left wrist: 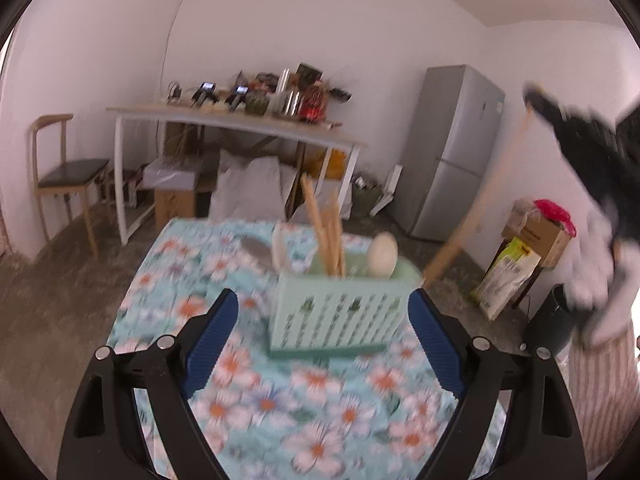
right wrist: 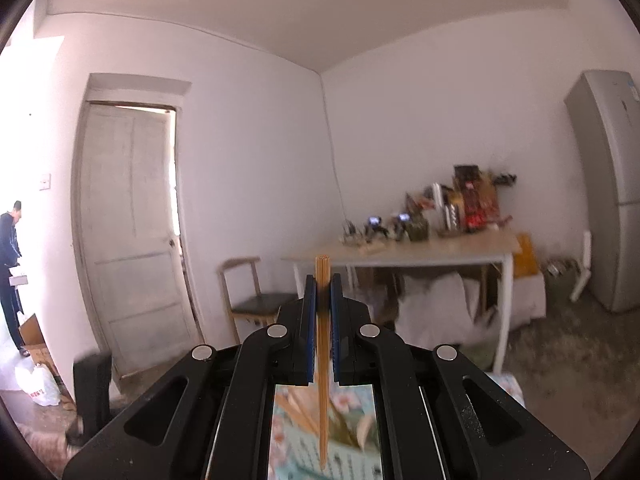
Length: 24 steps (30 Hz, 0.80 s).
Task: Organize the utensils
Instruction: 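Lower the held chopstick into the caddy and open the right gripper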
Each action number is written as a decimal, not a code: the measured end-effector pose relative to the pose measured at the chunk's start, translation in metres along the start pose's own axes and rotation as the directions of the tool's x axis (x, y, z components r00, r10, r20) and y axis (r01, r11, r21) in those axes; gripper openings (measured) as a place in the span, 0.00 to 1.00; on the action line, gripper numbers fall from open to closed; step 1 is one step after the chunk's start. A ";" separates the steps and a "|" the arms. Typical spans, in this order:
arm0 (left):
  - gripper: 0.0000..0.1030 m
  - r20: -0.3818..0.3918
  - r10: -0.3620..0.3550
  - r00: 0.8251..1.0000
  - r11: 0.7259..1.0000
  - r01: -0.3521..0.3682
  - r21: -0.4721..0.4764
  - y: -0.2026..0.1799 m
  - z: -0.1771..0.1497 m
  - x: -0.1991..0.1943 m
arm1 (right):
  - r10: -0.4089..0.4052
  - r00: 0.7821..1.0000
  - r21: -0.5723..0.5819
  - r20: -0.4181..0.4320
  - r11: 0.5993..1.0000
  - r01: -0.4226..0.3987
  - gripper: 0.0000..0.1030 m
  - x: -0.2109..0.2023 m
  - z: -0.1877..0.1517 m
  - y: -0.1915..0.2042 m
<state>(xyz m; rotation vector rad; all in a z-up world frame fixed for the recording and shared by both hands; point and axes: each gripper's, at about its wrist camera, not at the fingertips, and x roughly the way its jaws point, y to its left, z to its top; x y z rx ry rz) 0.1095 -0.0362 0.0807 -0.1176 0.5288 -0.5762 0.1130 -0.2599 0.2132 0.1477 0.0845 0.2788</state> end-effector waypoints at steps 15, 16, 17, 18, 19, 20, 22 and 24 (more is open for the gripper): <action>0.86 -0.039 0.045 0.998 0.998 -0.047 -0.037 0.014 -0.025 -0.003 | -0.076 0.971 -0.108 -0.227 0.993 0.053 0.15 0.108 -0.067 -0.015; 0.86 -0.040 0.044 0.998 0.998 -0.045 -0.036 0.012 -0.025 -0.003 | -0.078 0.970 -0.099 -0.228 0.993 0.056 0.20 0.104 -0.068 -0.015; 0.86 -0.041 0.042 0.998 0.999 -0.044 -0.032 0.011 -0.026 -0.002 | -0.080 0.971 -0.090 -0.224 0.994 0.062 0.30 0.098 -0.067 -0.016; 0.86 -0.042 0.042 0.998 0.999 -0.043 -0.028 0.009 -0.026 -0.001 | -0.081 0.974 -0.076 -0.211 0.995 0.067 0.35 0.089 -0.065 -0.019; 0.87 -0.042 0.043 0.998 0.999 -0.044 -0.022 0.008 -0.027 -0.001 | -0.082 0.976 -0.067 -0.201 0.995 0.070 0.36 0.083 -0.062 -0.020; 0.88 -0.039 0.047 0.998 0.999 -0.048 -0.013 0.005 -0.027 0.000 | -0.085 0.977 -0.056 -0.193 0.996 0.076 0.39 0.075 -0.060 -0.021; 0.90 -0.035 0.057 0.998 0.998 -0.057 -0.002 0.001 -0.028 0.001 | -0.090 0.980 -0.027 -0.179 0.996 0.087 0.50 0.055 -0.057 -0.023; 0.92 -0.024 0.076 0.997 0.997 -0.076 0.010 -0.004 -0.028 0.001 | -0.094 0.980 0.003 -0.173 0.995 0.096 0.54 0.037 -0.058 -0.023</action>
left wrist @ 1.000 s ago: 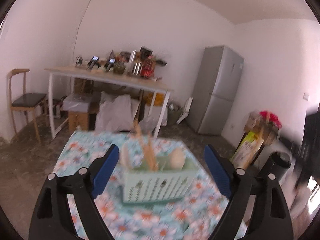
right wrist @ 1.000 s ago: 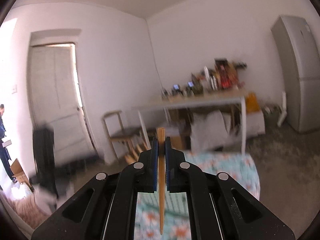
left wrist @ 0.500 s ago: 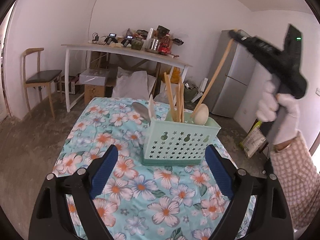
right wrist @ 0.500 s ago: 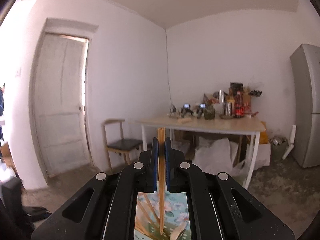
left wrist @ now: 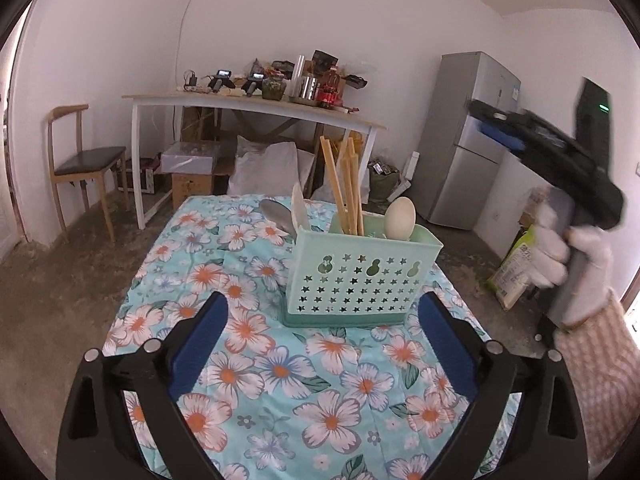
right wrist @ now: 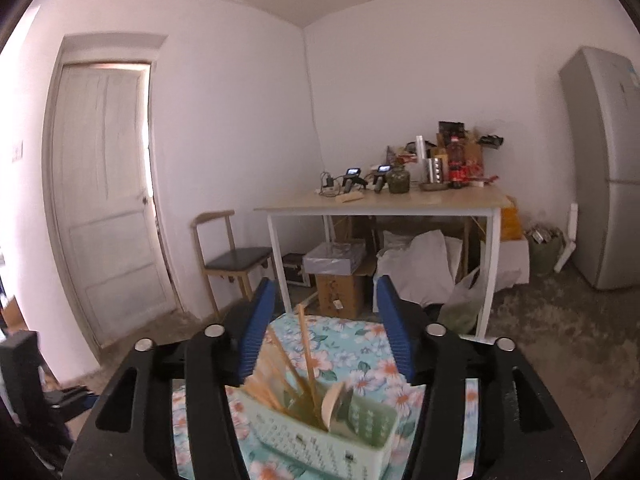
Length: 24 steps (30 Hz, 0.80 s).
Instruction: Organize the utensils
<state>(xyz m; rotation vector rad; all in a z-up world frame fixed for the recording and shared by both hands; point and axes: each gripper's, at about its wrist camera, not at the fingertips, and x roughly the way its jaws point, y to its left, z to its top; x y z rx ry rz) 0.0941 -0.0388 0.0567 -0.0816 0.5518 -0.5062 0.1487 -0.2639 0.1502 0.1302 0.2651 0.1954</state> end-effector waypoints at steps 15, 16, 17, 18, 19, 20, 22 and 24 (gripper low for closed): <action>0.94 -0.022 0.214 0.977 0.973 -0.211 0.095 -0.025 0.003 0.007 | -0.243 0.874 0.111 -0.420 0.943 0.315 0.89 -0.048 -0.101 0.027; 0.94 -0.049 0.222 0.974 0.973 -0.218 0.072 -0.024 0.002 0.010 | -0.251 0.857 0.114 -0.450 0.936 0.334 0.89 -0.047 -0.105 0.029; 0.94 -0.075 0.218 0.973 0.975 -0.214 0.059 -0.024 0.000 0.014 | -0.256 0.840 0.121 -0.478 0.928 0.352 0.89 -0.047 -0.109 0.030; 0.94 -0.102 0.214 0.972 0.976 -0.208 0.058 -0.024 -0.002 0.018 | -0.265 0.821 0.131 -0.505 0.917 0.377 0.89 -0.048 -0.113 0.031; 0.94 -0.132 0.232 0.964 0.972 -0.225 0.063 -0.025 -0.004 0.023 | -0.280 0.802 0.132 -0.527 0.905 0.403 0.89 -0.051 -0.117 0.033; 0.94 -0.141 0.246 0.959 0.969 -0.239 0.066 -0.026 -0.007 0.024 | -0.295 0.786 0.122 -0.543 0.899 0.421 0.89 -0.052 -0.119 0.034; 0.94 -0.139 0.251 0.958 0.967 -0.244 0.069 -0.026 -0.010 0.022 | -0.312 0.774 0.105 -0.551 0.894 0.435 0.89 -0.055 -0.120 0.034; 0.94 -0.116 0.277 0.954 0.961 -0.275 0.034 -0.026 -0.011 0.015 | -0.341 0.774 0.098 -0.534 0.884 0.456 0.89 -0.059 -0.117 0.036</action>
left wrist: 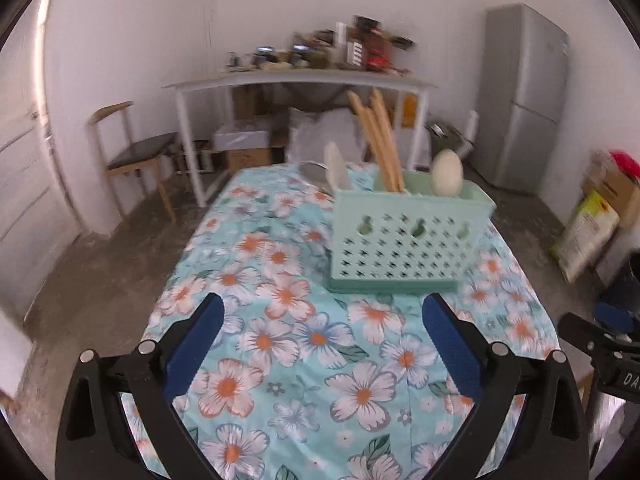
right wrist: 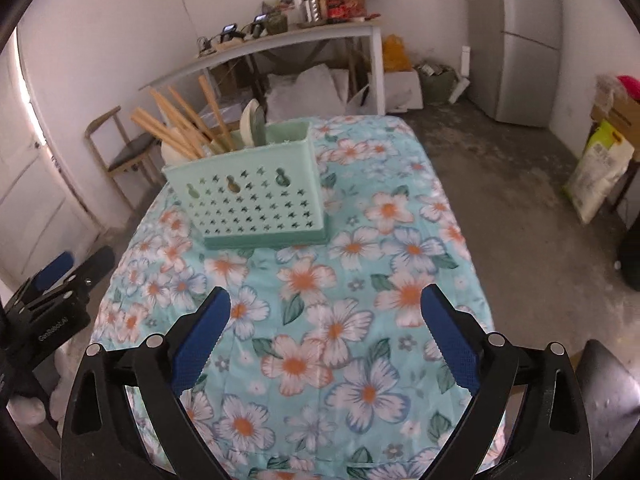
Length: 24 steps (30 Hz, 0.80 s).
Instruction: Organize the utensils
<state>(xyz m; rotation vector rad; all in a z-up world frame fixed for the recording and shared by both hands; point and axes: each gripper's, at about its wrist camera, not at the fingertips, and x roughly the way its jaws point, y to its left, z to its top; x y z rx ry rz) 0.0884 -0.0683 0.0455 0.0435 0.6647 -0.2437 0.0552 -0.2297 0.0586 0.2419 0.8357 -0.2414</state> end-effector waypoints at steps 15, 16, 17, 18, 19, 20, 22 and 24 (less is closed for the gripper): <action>0.94 0.004 0.274 0.962 0.962 -0.274 -0.012 0.021 -0.003 -0.013 | -0.095 0.988 -0.031 0.124 0.995 0.099 0.89 -0.009 0.001 0.001; 0.94 0.001 0.283 0.959 0.959 -0.283 -0.013 0.023 -0.004 -0.012 | -0.105 0.986 -0.034 0.132 0.993 0.110 0.89 -0.010 0.002 0.001; 0.94 -0.006 0.298 0.955 0.954 -0.298 -0.015 0.024 -0.004 -0.011 | -0.109 0.985 -0.036 0.135 0.993 0.115 0.89 -0.010 0.002 0.001; 0.94 -0.015 0.311 0.950 0.950 -0.311 -0.016 0.025 -0.005 -0.009 | -0.113 0.984 -0.035 0.135 0.992 0.118 0.89 -0.010 0.002 0.000; 0.94 -0.026 0.323 0.946 0.946 -0.323 -0.015 0.026 -0.006 -0.007 | -0.118 0.984 -0.032 0.133 0.992 0.123 0.89 -0.009 0.002 -0.001; 0.94 -0.036 0.334 0.942 0.942 -0.335 -0.014 0.026 -0.007 -0.005 | -0.126 0.983 -0.030 0.131 0.991 0.131 0.89 -0.008 0.002 -0.002; 0.94 -0.054 0.340 0.939 0.940 -0.341 -0.011 0.028 -0.008 -0.001 | -0.135 0.983 -0.031 0.124 0.990 0.140 0.89 -0.005 0.003 -0.002; 0.94 -0.066 0.337 0.939 0.941 -0.338 -0.016 0.030 -0.010 0.002 | -0.135 0.984 -0.026 0.117 0.990 0.139 0.89 -0.002 0.002 -0.003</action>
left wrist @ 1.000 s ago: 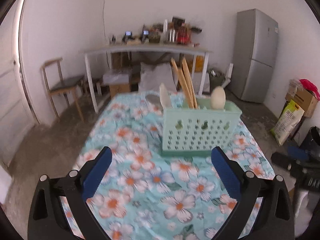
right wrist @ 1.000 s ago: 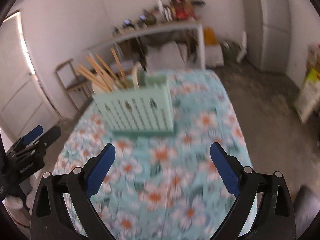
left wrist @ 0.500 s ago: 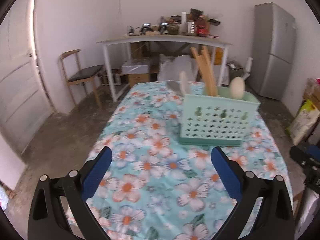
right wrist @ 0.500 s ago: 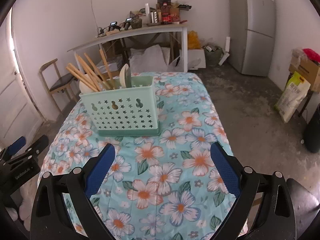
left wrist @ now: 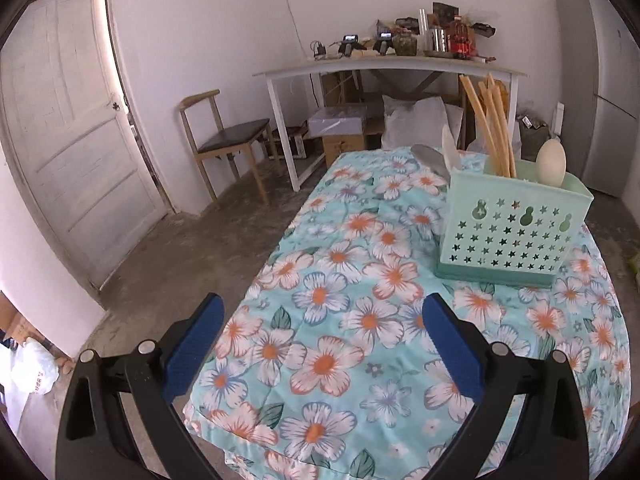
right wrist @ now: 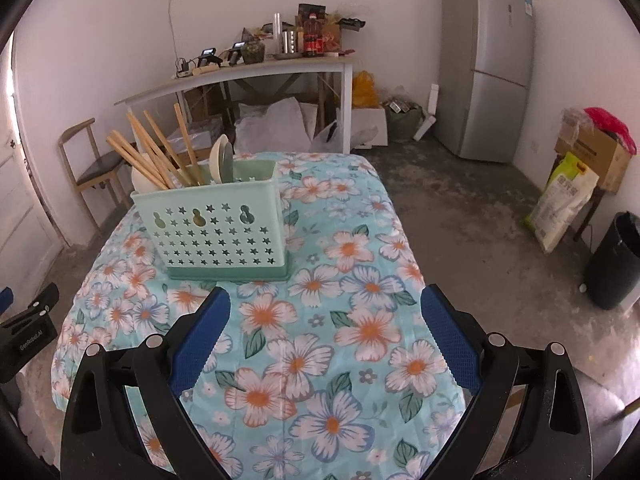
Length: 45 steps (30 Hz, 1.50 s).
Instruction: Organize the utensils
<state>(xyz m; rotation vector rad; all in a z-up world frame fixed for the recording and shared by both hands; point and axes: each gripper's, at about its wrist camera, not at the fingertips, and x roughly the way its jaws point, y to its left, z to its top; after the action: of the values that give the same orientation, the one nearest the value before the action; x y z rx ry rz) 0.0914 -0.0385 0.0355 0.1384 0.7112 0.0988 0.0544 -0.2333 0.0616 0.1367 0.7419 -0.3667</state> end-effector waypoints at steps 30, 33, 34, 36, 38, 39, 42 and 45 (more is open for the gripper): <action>0.94 -0.029 -0.041 0.999 0.999 0.042 0.026 -0.009 0.009 -0.002 | 0.028 0.999 -0.019 -0.044 0.999 -0.029 0.89 0.017 0.000 0.007; 0.94 -0.035 -0.055 0.998 0.998 0.056 0.024 -0.009 0.008 -0.001 | 0.029 0.999 -0.020 -0.043 0.999 -0.030 0.89 0.017 0.000 0.007; 0.94 -0.036 -0.059 0.998 0.998 0.060 0.025 -0.010 0.007 -0.001 | 0.029 0.999 -0.019 -0.044 0.999 -0.030 0.89 0.017 0.000 0.007; 0.94 -0.037 -0.065 0.997 0.997 0.066 0.032 -0.011 0.006 -0.002 | 0.030 0.999 -0.020 -0.045 0.999 -0.031 0.89 0.017 0.000 0.007; 0.94 -0.040 -0.071 0.997 0.997 0.072 0.037 -0.012 0.005 -0.002 | 0.029 0.999 -0.020 -0.043 0.999 -0.030 0.89 0.016 0.000 0.007; 0.94 -0.040 -0.073 0.997 0.996 0.075 0.038 -0.012 0.005 -0.002 | 0.029 0.999 -0.021 -0.044 0.999 -0.030 0.89 0.016 0.000 0.007; 0.94 -0.040 -0.082 0.996 0.996 0.084 0.040 -0.012 0.004 -0.001 | 0.031 0.999 -0.021 -0.044 0.999 -0.032 0.89 0.016 0.000 0.007; 0.94 -0.036 -0.092 0.995 0.994 0.094 0.051 -0.014 0.004 -0.002 | 0.030 0.999 -0.023 -0.042 0.999 -0.031 0.89 0.015 0.000 0.006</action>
<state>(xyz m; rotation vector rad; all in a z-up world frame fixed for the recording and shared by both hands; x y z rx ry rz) 0.0925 -0.0527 0.0375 0.1538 0.7525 -0.0067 0.0670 -0.2315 0.0520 0.1340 0.7840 -0.3268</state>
